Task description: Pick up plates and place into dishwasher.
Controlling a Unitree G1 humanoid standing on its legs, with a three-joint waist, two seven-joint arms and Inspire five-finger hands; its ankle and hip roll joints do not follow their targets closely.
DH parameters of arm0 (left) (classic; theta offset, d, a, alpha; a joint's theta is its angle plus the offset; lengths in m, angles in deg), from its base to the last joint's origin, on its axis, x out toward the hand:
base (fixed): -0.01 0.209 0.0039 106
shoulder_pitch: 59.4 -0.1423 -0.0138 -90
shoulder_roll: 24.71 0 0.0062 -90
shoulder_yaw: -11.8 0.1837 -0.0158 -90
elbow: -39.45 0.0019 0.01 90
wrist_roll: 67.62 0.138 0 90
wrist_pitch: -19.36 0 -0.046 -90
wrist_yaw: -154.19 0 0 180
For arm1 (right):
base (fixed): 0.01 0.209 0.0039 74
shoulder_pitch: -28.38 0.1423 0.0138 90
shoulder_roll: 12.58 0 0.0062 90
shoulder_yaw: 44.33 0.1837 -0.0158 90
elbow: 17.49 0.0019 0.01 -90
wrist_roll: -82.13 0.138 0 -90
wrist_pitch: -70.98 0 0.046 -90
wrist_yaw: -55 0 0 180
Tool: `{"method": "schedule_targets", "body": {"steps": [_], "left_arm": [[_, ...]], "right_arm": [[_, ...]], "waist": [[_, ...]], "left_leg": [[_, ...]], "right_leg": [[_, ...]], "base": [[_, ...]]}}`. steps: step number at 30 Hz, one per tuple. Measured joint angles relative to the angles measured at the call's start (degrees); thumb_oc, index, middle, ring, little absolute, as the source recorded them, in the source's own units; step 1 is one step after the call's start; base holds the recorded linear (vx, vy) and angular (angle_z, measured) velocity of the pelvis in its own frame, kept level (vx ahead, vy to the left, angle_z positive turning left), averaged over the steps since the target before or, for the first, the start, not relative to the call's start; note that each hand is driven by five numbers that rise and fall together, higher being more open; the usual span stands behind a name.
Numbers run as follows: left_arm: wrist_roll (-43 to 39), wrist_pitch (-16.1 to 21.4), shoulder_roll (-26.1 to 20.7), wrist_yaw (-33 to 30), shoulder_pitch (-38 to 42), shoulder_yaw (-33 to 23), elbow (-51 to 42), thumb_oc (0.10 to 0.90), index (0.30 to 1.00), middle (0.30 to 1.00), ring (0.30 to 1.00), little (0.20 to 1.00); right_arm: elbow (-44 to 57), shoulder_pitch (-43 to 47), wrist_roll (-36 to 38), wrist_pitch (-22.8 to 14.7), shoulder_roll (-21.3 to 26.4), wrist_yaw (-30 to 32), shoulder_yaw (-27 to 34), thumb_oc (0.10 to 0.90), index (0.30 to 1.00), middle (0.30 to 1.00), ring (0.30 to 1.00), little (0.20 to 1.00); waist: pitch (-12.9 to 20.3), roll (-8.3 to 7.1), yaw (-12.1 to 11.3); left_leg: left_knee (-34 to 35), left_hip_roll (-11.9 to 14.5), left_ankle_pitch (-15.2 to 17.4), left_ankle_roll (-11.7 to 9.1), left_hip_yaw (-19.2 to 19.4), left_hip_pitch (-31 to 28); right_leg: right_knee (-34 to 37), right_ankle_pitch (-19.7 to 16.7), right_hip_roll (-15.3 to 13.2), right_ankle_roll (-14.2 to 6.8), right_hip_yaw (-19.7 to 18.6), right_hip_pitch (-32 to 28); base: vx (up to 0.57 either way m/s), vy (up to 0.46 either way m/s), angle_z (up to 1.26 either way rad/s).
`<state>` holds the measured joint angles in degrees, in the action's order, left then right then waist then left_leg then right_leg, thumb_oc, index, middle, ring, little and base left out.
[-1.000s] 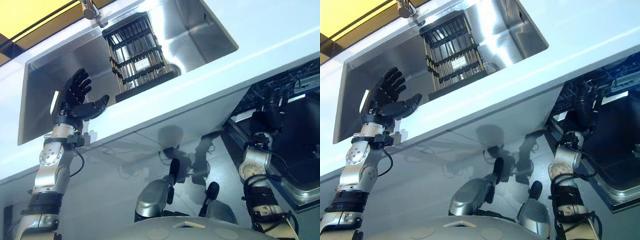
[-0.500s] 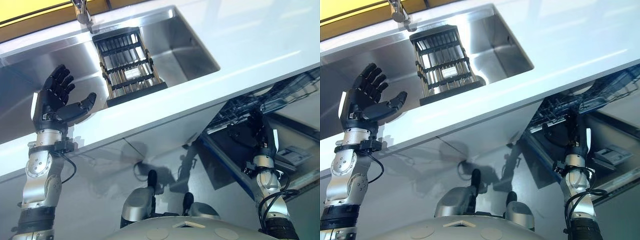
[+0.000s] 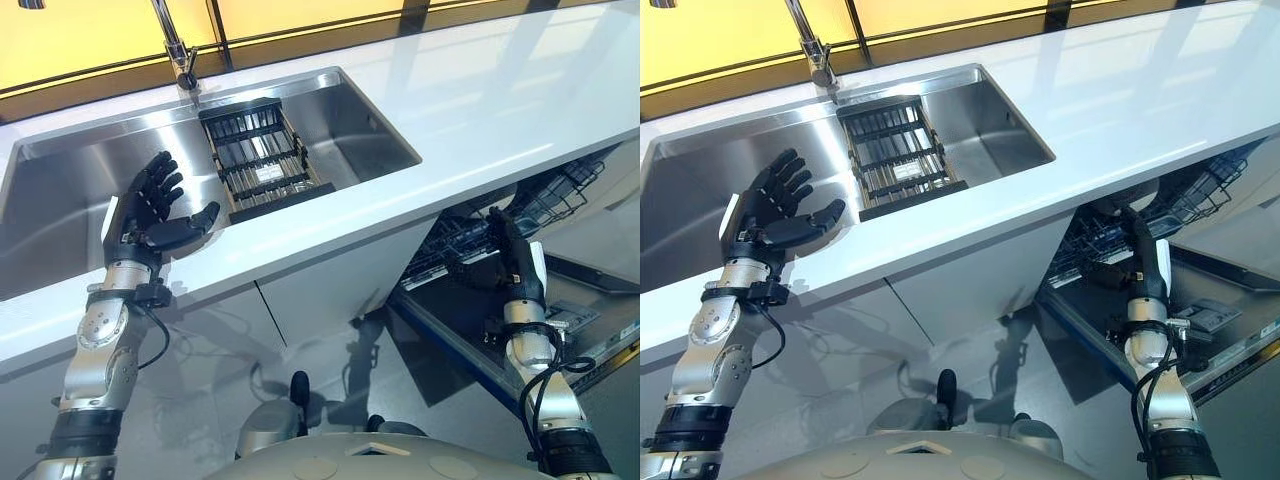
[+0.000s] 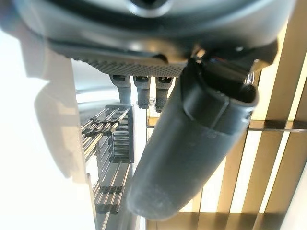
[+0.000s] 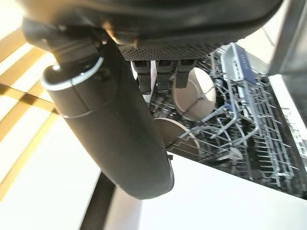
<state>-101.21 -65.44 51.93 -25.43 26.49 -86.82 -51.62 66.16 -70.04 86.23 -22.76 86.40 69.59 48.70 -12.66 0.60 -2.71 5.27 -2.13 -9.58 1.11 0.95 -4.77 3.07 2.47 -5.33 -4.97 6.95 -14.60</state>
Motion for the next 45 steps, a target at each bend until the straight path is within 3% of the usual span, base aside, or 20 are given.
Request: {"method": "schedule_targets", "body": {"steps": [6, 14, 20, 24, 29, 32, 37, 40, 43, 45], "left_arm": [[0.0, 0.0, 0.2, 0.2, -0.3, -0.4, 0.8, 0.800, 0.900, 0.900, 0.900, 0.900], [-0.1, 0.0, 0.1, 0.6, -0.5, -1.1, 1.6, 0.800, 0.900, 0.900, 0.900, 0.900], [-0.2, 0.0, -0.8, 0.6, -0.4, -2.4, 2.7, 0.800, 0.900, 0.900, 0.900, 0.900], [-0.2, 0.0, -1.7, 0.7, -0.3, -2.5, 3.9, 0.800, 0.900, 0.900, 0.900, 0.900], [-0.1, -1.8, -2.6, 1.0, -0.3, -2.3, 4.2, 0.800, 0.900, 0.900, 0.900, 0.900], [0.0, -2.8, -3.4, 1.0, 0.5, -1.4, 4.3, 0.800, 0.900, 0.900, 0.900, 0.900], [2.3, -4.0, -6.3, 0.9, 1.7, 2.8, 4.8, 0.800, 0.900, 0.900, 0.900, 0.900], [2.3, -3.6, -8.0, -0.8, 4.2, 5.5, 4.8, 0.800, 0.900, 0.900, 0.900, 0.900], [2.1, -0.9, -8.9, -2.7, 8.0, 6.5, 4.9, 0.800, 0.900, 0.900, 0.900, 0.900], [2.0, 3.3, -9.7, -4.1, 11.6, 6.5, 5.4, 0.800, 0.900, 0.900, 0.900, 0.900]], "right_arm": [[-3.6, -0.1, 4.1, 2.7, -1.4, -0.1, 0.5, 0.800, 0.900, 0.900, 0.900, 0.900], [-7.3, -1.1, 6.3, 4.5, -1.7, 9.3, 3.3, 0.800, 0.900, 0.900, 0.900, 0.900], [-11.3, 0.4, 11.1, -0.5, -1.6, 14.9, 12.7, 0.800, 0.900, 0.900, 0.900, 0.900], [-20.3, 1.3, 19.8, -2.5, -1.6, 17.0, 19.4, 0.800, 0.900, 0.900, 0.900, 0.900], [-28.2, -0.8, 27.0, -2.3, -2.1, 13.5, 19.5, 0.800, 0.900, 0.900, 0.900, 0.900], [-30.6, -1.1, 27.5, -2.3, -3.1, 12.0, 18.2, 0.800, 0.900, 0.900, 0.900, 0.900], [-33.9, -0.9, 26.0, -2.3, -3.1, 11.1, 13.9, 0.800, 0.900, 0.900, 0.900, 0.900], [-37.3, 1.4, 27.9, -4.3, -2.5, 9.4, 11.2, 0.800, 0.900, 0.900, 0.900, 0.900], [-38.3, 5.2, 35.9, -9.3, -1.6, 4.8, 9.2, 0.800, 0.900, 0.900, 0.900, 0.900], [-38.2, 8.5, 43.2, -14.2, -1.3, 1.0, 7.8, 0.800, 0.900, 0.900, 0.900, 0.900]], "waist": [[1.0, -0.52, 0.1], [1.2, -0.76, 1.2], [1.5, -1.33, 1.7], [2.0, -1.86, 2.9], [2.2, -1.63, 4.8], [2.2, -1.62, 5.2], [2.9, -0.43, 5.9], [2.4, 0.86, 5.8], [-1.7, 3.10, 5.8], [-5.5, 4.61, 5.5]], "left_leg": [[0.1, 0.1, 0.2, 0.2, 0.0, -0.7], [0.1, 0.2, 0.2, 0.2, 0.6, -0.7], [0.0, 1.1, 0.3, 0.4, 3.6, -0.7], [0.1, 1.3, 0.4, 0.4, 4.7, -0.8], [0.1, 1.7, 0.6, 0.4, 6.6, -0.8], [0.1, 2.1, 0.6, 0.4, 7.3, -0.8], [0.1, 2.2, 0.5, 0.3, 7.3, 0.4], [-0.1, 2.3, 0.0, -0.3, 7.3, 3.5], [-0.7, 2.3, -1.3, -2.0, 7.2, 7.2], [-4.6, 2.7, -1.2, -2.2, 7.2, 12.7]], "right_leg": [[0.8, 0.0, 0.1, 0.0, 0.0, -1.0], [0.8, 0.2, 0.0, -0.3, -0.3, -0.7], [-0.7, 0.2, 0.1, -0.3, -3.2, 1.4], [-1.3, 0.2, 0.1, -0.3, -4.8, 2.3], [-1.2, -0.4, 0.1, -0.5, -6.3, 3.2], [-0.9, -1.1, 0.1, -0.5, -6.3, 3.4], [-1.5, -1.3, 0.1, -0.6, -6.3, 5.3], [-3.9, -1.3, 0.1, -0.6, -6.4, 9.8], [-7.5, -1.3, 0.2, -0.6, -6.4, 15.2], [-12.7, -0.8, 0.2, -0.1, -6.1, 21.6]], "base": [[-0.04, 0.018, 0.00], [-0.07, -0.002, -0.03], [-0.06, -0.036, -0.23], [-0.02, -0.077, -0.17], [0.00, -0.129, -0.21], [0.00, -0.126, -0.18], [-0.08, -0.109, -0.08], [-0.26, -0.092, -0.04], [-0.35, -0.066, -0.08], [-0.31, -0.026, -0.09]]}}
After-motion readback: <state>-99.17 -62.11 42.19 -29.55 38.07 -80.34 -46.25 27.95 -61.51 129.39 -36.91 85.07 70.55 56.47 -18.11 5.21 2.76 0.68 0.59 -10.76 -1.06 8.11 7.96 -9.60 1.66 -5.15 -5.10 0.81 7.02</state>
